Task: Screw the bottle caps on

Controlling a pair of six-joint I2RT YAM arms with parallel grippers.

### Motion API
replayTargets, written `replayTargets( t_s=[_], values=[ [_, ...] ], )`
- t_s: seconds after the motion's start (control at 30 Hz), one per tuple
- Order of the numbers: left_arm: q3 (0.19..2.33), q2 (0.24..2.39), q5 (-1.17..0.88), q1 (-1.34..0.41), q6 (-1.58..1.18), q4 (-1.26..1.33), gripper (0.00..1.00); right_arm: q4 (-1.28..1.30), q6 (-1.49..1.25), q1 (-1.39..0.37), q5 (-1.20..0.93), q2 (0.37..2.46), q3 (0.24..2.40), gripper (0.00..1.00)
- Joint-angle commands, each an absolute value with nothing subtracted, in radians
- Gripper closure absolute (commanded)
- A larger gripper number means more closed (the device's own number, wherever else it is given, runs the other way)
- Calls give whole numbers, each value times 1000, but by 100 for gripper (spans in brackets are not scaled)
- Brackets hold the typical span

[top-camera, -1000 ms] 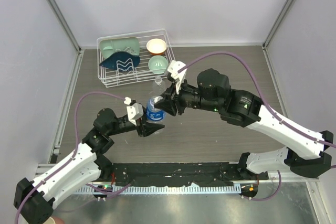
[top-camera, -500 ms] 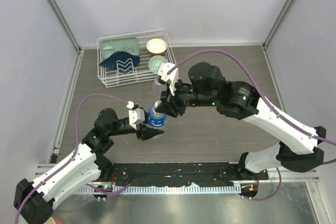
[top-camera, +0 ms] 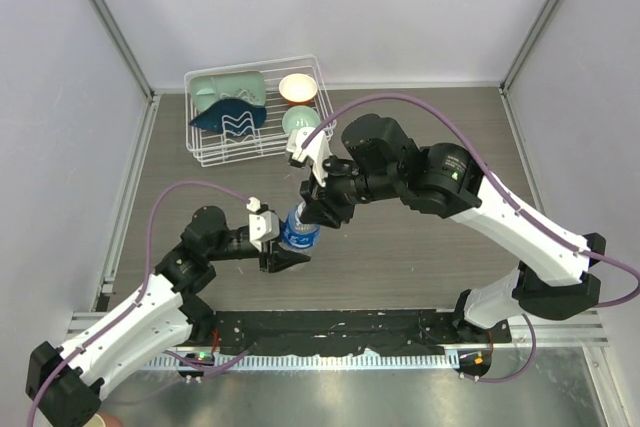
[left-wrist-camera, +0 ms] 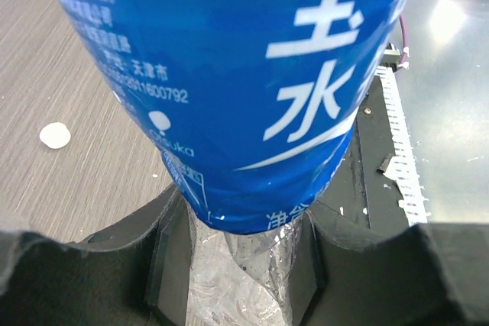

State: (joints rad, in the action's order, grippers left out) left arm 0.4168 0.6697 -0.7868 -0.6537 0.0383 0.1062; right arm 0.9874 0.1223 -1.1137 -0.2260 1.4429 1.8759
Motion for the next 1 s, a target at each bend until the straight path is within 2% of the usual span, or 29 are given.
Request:
replayTargets(
  t_s=[0.0,0.5,0.97],
  values=[
    [446,649,-795,-653,34,144,100,1057,129,-1120,-227,1427,1924,91],
    [466,664,-836,-653,72,57,100,1066,141,-1131,-238,1489,1996,91],
    [499,663,-827,-653,115,17,100,1157,127,-1158,-215,1499,1898,91]
  ],
)
